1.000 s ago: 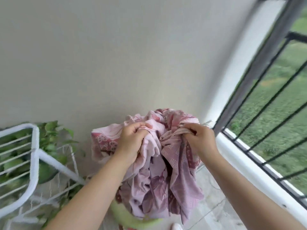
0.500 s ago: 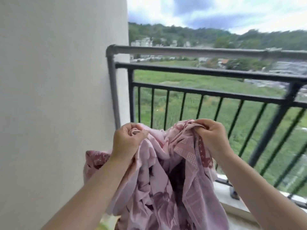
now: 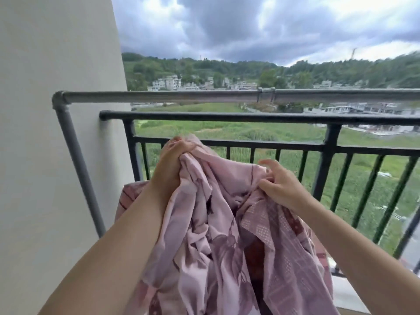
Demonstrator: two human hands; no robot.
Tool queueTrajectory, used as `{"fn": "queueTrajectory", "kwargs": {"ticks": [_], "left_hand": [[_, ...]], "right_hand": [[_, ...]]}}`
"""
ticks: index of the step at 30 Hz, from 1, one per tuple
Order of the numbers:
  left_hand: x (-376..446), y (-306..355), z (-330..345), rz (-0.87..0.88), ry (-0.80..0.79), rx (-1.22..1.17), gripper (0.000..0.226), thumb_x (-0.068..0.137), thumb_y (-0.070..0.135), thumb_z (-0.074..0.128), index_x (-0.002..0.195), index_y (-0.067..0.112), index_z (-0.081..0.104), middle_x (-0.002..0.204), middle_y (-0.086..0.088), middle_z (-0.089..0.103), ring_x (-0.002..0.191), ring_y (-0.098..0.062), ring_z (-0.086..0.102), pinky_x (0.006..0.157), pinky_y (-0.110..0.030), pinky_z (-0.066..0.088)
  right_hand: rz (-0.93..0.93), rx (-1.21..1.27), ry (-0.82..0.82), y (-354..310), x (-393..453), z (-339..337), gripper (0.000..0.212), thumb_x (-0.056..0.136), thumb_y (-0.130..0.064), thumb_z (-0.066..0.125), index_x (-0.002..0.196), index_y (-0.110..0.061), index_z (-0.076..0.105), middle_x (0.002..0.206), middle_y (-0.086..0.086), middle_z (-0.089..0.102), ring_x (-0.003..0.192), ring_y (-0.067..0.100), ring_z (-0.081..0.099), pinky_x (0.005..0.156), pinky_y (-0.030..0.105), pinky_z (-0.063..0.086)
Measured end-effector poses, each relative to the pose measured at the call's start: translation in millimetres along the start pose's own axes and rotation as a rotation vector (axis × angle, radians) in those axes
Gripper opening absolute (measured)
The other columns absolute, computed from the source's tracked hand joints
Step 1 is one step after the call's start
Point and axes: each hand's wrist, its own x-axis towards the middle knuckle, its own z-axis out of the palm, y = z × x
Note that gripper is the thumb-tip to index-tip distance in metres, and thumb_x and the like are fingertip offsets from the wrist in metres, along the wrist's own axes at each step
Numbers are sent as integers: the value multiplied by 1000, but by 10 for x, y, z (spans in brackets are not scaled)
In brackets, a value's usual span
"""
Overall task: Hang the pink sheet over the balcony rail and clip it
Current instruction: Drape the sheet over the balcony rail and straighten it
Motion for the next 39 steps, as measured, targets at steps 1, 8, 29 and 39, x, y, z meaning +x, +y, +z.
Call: {"fn": "queueTrajectory", "kwargs": {"ticks": [1, 8, 29, 39], "left_hand": [[26, 8, 32, -3, -48, 4, 20, 59, 5, 55, 57, 15, 38, 47, 3, 49, 42, -8, 49, 43, -14, 42], [192, 21, 113, -105, -213, 121, 18, 52, 5, 64, 53, 19, 54, 49, 5, 48, 43, -6, 48, 41, -13, 42], [-298, 216, -1182, -221, 191, 985, 18, 86, -4, 49, 88, 6, 63, 74, -6, 63, 70, -11, 63, 55, -14, 47], [477, 1423, -225, -38, -150, 475, 46, 93, 6, 39, 60, 14, 70, 49, 7, 67, 46, -2, 63, 48, -10, 51]], "right_hand": [[-46, 10, -67, -28, 40, -19, 57, 81, -19, 54, 134, -14, 33, 67, -1, 56, 54, 11, 48, 51, 19, 39], [-168, -192, -157, -319, 211, 311, 29, 85, -24, 57, 61, -8, 60, 55, 4, 52, 43, 10, 38, 42, 21, 32], [-214, 253, 346, -822, 629, 319, 44, 83, -8, 52, 42, -21, 54, 35, -13, 47, 47, 5, 40, 46, 23, 29], [-60, -67, 396, -879, 707, 200, 24, 73, -13, 45, 77, 3, 62, 91, 28, 62, 76, 34, 57, 50, 26, 36]]}}
